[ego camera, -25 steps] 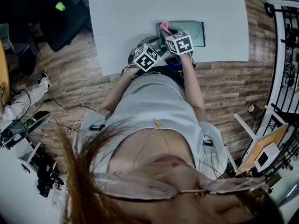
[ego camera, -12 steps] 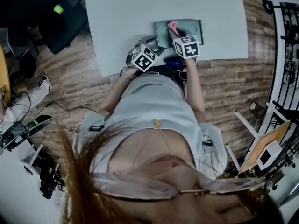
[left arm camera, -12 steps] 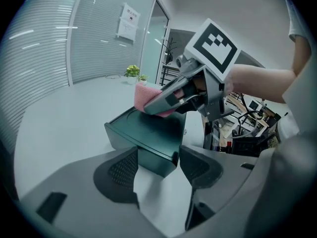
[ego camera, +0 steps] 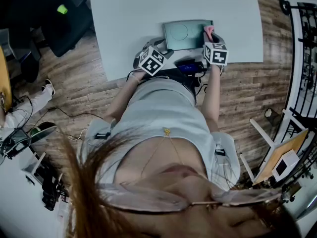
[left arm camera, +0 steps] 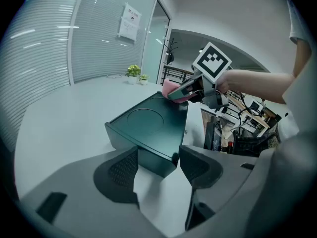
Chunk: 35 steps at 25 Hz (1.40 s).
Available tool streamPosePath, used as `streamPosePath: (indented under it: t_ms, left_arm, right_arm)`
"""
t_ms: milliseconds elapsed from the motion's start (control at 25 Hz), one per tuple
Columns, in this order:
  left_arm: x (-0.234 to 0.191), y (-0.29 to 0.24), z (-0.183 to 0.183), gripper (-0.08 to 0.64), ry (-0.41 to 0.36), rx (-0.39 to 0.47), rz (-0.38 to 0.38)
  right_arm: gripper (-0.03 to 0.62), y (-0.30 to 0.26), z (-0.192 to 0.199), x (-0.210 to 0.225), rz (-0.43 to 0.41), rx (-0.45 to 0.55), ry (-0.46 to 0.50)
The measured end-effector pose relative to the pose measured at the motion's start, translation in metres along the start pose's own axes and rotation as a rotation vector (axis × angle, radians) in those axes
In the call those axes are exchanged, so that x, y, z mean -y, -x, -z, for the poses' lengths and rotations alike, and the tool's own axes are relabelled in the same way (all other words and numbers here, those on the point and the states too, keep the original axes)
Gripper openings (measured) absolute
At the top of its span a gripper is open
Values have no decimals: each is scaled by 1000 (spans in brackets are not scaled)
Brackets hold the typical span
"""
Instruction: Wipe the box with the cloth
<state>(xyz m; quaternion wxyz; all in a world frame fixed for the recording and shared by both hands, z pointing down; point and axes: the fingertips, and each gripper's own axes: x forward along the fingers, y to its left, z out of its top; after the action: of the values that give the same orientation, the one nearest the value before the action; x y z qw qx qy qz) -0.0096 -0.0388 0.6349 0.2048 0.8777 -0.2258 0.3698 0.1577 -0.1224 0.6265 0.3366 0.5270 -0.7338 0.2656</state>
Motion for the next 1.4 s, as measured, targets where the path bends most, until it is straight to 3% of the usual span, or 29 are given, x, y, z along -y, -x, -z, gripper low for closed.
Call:
streamPosePath:
  t_ms: [120, 480, 1080, 1400]
  left_arm:
    - [0, 0, 0, 261, 1, 1, -4]
    - [1, 1, 1, 259, -4, -8, -6]
    - [-2, 1, 2, 259, -4, -10, -5]
    - [-2, 1, 2, 259, -3, -9, -6]
  right_arm:
    - [38, -1, 9, 15, 49, -31, 9]
    - [38, -3, 12, 14, 71, -46, -21]
    - [38, -13, 9, -18, -21, -83, 27]
    - [38, -14, 9, -33, -68, -72, 3]
